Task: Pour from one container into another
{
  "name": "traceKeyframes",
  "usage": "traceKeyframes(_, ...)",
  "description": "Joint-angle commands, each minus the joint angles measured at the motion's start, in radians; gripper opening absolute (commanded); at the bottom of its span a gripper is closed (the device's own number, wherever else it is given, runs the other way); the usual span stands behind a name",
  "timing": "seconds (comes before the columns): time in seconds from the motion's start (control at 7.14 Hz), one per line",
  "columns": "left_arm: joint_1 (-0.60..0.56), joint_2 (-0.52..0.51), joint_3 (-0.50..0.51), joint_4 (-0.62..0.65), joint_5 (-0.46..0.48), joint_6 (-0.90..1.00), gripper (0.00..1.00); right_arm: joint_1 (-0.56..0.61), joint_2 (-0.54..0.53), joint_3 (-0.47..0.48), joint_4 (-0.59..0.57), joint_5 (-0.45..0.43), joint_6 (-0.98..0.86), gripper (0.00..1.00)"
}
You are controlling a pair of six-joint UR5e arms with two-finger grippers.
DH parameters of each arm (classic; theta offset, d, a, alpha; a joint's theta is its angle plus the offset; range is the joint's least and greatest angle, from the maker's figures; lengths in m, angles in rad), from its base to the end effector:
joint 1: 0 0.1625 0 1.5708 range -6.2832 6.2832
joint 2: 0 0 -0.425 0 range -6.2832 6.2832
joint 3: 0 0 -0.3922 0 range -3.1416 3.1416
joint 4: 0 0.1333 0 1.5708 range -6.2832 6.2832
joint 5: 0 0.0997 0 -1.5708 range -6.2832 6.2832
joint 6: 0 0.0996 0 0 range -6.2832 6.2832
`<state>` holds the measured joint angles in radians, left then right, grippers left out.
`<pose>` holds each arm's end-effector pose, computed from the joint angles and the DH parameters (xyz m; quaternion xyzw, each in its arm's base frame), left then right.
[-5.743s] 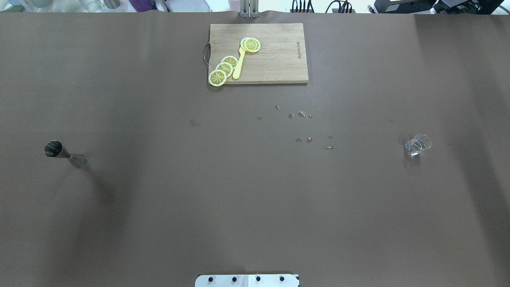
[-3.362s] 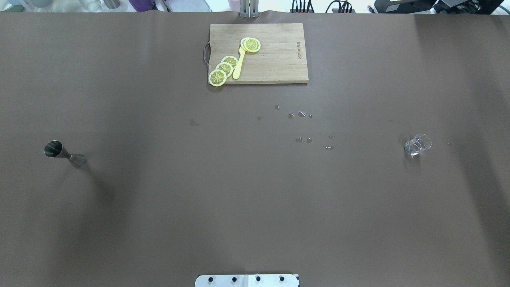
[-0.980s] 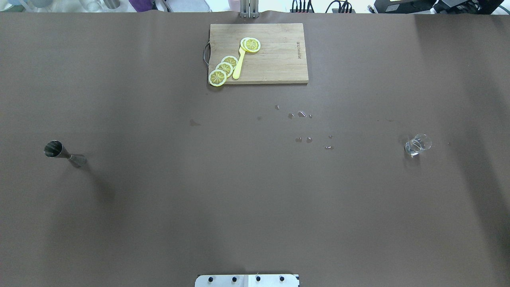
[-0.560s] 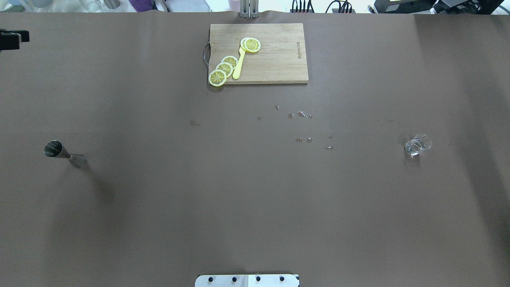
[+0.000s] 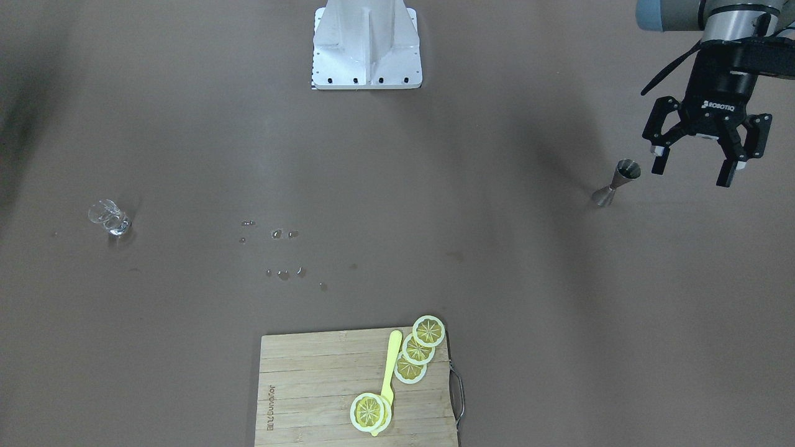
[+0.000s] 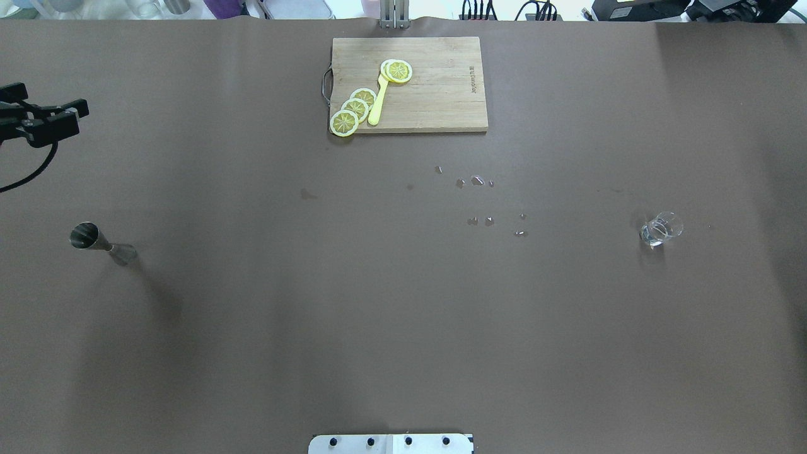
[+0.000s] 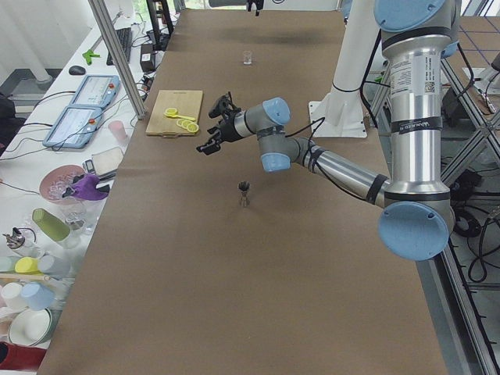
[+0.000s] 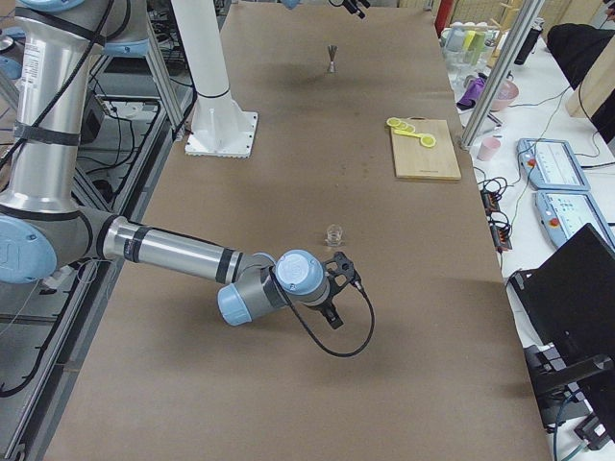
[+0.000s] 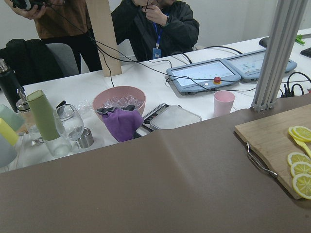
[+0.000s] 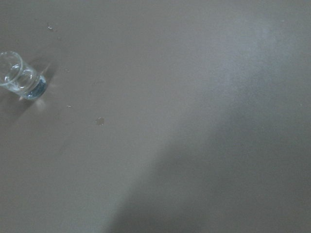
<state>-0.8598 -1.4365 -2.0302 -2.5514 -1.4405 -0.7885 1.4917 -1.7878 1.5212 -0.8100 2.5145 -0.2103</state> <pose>0.1738 -0.4259 0.3881 0.4789 0.3752 -0.0702 0.7905 0.0207 -0.4052 0.6850 0.2463 -0.4255 -0.2346 0.8386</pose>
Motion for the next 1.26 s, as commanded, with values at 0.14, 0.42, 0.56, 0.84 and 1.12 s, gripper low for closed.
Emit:
traceKeyframes(0.14, 0.281, 0.16, 0.01, -0.185, 0.419, -0.103, 0.97, -0.137, 0.116, -0.039, 0.192, 0.102, 0.038, 1.0)
traceKeyframes(0.42, 0.408, 0.194, 0.075, -0.291, 0.625, -0.138, 0.97, -0.246, 0.229, -0.05, 0.193, 0.089, 0.057, 1.0)
traceKeyframes(0.56, 0.498, 0.191, 0.138, -0.344, 0.747, -0.161, 0.97, -0.269, 0.234, -0.05, 0.195, 0.092, 0.066, 1.0)
traceKeyframes(0.84, 0.638, 0.194, 0.182, -0.336, 0.926, -0.268, 0.97, -0.297, 0.222, -0.065, 0.289, 0.107, 0.062, 1.0)
traceKeyframes(1.12, 0.676, 0.199, 0.199, -0.29, 1.014, -0.357, 0.94, -0.317, 0.226, -0.197, 0.488, 0.133, 0.06, 1.0)
